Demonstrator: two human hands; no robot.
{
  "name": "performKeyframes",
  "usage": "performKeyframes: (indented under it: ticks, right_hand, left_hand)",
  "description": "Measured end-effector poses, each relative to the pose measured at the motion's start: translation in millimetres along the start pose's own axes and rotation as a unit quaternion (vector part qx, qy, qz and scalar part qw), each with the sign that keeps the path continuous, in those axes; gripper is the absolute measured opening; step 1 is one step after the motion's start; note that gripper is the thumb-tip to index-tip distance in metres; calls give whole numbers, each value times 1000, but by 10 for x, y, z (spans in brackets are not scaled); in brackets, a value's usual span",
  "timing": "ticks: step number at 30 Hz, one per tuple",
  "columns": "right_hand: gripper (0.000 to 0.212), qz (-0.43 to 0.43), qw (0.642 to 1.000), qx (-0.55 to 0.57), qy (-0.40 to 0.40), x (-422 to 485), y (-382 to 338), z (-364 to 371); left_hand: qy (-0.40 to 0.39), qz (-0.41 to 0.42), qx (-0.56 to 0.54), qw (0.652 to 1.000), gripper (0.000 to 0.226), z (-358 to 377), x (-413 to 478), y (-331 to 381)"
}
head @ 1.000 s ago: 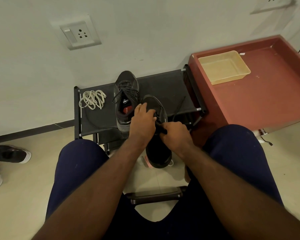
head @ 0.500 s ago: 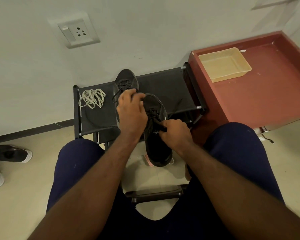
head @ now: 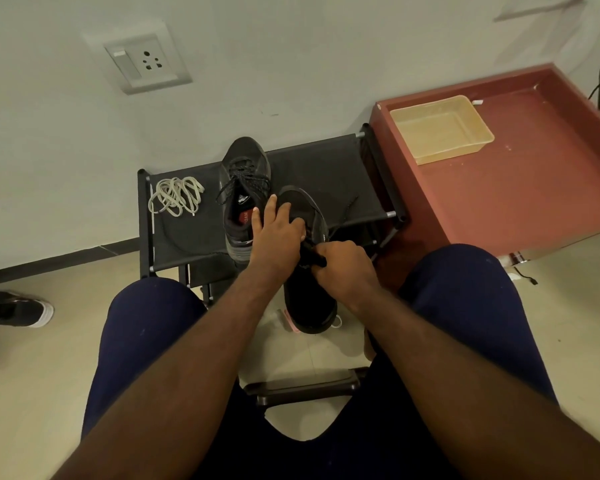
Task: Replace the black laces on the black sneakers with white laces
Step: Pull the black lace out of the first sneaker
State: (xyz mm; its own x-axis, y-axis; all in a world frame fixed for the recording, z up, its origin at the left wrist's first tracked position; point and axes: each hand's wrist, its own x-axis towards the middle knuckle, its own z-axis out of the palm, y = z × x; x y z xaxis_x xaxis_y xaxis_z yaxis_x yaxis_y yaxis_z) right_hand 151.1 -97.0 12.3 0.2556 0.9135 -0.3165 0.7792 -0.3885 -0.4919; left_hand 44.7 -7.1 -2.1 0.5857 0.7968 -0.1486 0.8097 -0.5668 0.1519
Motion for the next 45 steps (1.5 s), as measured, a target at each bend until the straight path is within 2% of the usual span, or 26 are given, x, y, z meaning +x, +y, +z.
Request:
performKeyframes:
  ticks: [1,3,6,8,11,14,17,23,28,30,33,36,37,39,41,43,45]
  right_hand:
    - [7,0,1000,1,-1,-5,-3,-1]
    - [6,4,1000,10,2,-1,1,-5]
    - [7,10,999,31,8,14,21,-14]
    - [5,9,1000,27,8,12,20,-8]
    - [9,8,1000,19,13,11,14,1]
    - [5,1,1000,14,16,15,21,2]
    - [12,-6,1000,2,19,13,30,6]
    - [15,-12,1000,3,17,33,26,21]
    - [6,-15,1000,-2,10,16,30,33]
    - [9,-16,1000,-1,16,18,33,32]
    - [14,-10,1000,5,21,27,29,18]
    - [5,0,1000,14,19,35,31,11]
    - [6,2,1000,15,18,32,32,15]
    - [13,4,1000,19,15,24,32,24]
    - [17,4,1000,20,14,21,23,18]
    - [18,5,1000,17,15,26,18,10]
    - [16,4,1000,6,15,30,13,3]
  left_hand:
    - [16,-5,-21,1000,22,7,-2,-6]
    - [95,-28,-111,989,21,3,6,-30]
    - [249,-81,-228,938,17,-115,33,-88]
    - [269,-101,-240,928,18,-188,32,-116]
    - [230,-42,-170,957,32,-173,45,-123]
    - [84,14,-74,994,38,-88,36,-97]
    - [-3,9,2,1000,37,-21,33,-83]
    - [-14,3,46,999,39,13,43,-71]
    - [9,-21,7,1000,24,22,54,-63]
    - [22,-28,-28,999,22,32,52,-76]
    - [92,-51,-151,983,15,1,67,-95]
    - [218,-113,-302,921,7,-121,96,-150]
    - [251,-130,-320,904,10,-165,93,-181]
    - [278,-136,-287,907,17,-230,79,-229]
    - [239,-93,-217,942,31,-260,62,-213]
    - [166,-20,-141,976,38,-221,39,-141]
    - [79,17,-80,994,39,-126,31,-71]
